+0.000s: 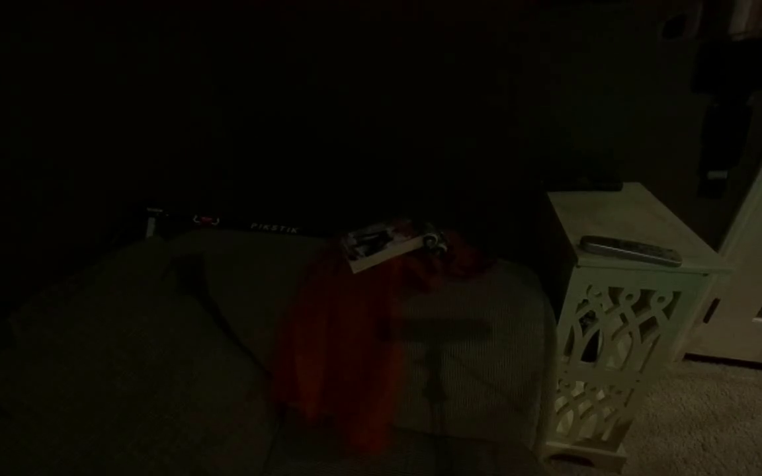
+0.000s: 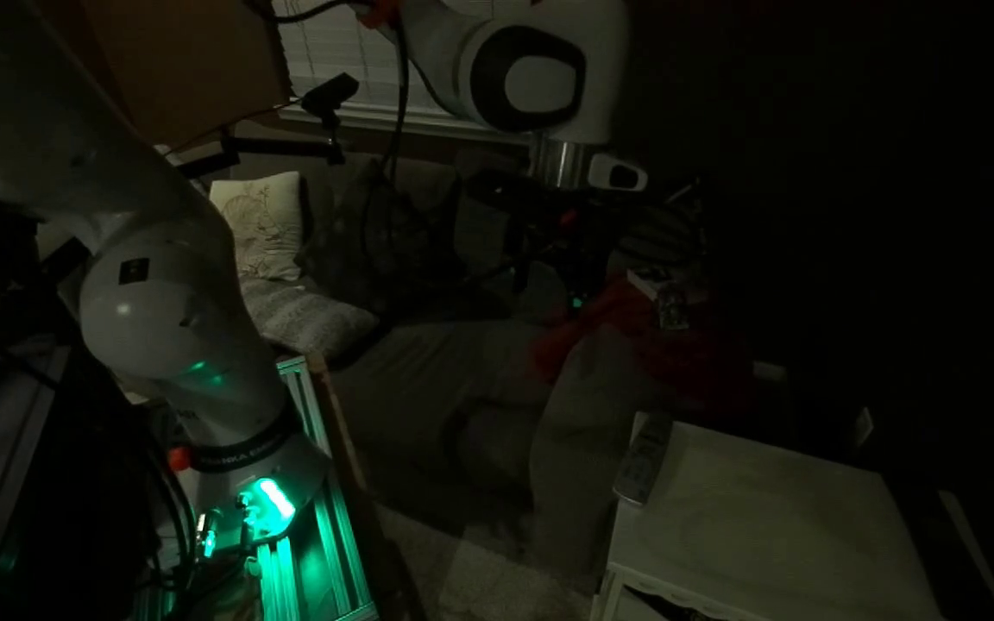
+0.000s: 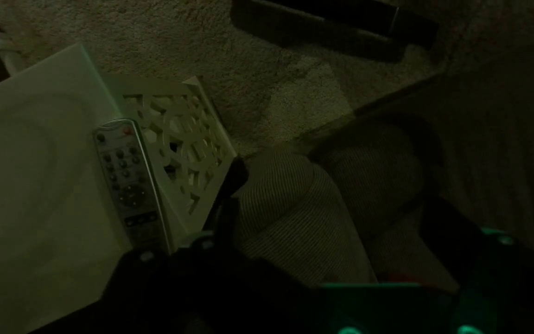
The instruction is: Put the remote controller on the armrest
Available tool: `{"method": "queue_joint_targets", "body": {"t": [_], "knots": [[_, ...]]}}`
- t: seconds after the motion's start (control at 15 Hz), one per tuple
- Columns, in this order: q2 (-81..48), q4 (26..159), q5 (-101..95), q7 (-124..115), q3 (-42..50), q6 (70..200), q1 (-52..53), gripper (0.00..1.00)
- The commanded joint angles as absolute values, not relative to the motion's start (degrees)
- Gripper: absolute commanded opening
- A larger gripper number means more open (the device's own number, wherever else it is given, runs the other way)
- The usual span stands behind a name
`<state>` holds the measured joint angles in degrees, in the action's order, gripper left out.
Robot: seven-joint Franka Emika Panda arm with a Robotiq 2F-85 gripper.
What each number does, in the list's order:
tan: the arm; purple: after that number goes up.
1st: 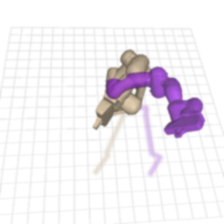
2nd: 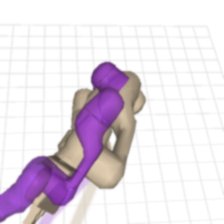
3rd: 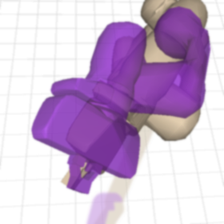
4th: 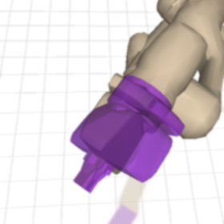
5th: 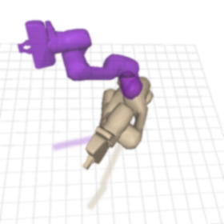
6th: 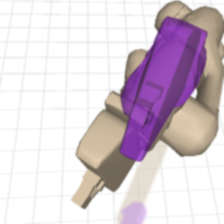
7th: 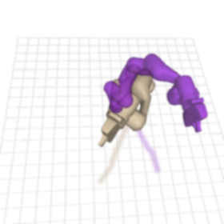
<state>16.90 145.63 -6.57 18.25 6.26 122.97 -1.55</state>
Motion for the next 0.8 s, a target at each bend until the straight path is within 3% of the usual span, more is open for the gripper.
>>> {"method": "queue_joint_targets", "body": {"t": [0.0, 0.27, 0.73], "knots": [[16.82, 146.39, -6.52, 18.78, 6.34, 126.17, -1.86, 1.0], [10.75, 146.66, -16.52, 8.94, 6.52, 141.0, -7.63, 1.0], [-6.03, 140.84, -18.12, 7.72, 9.08, 143.21, -10.49, 1.0]]}}
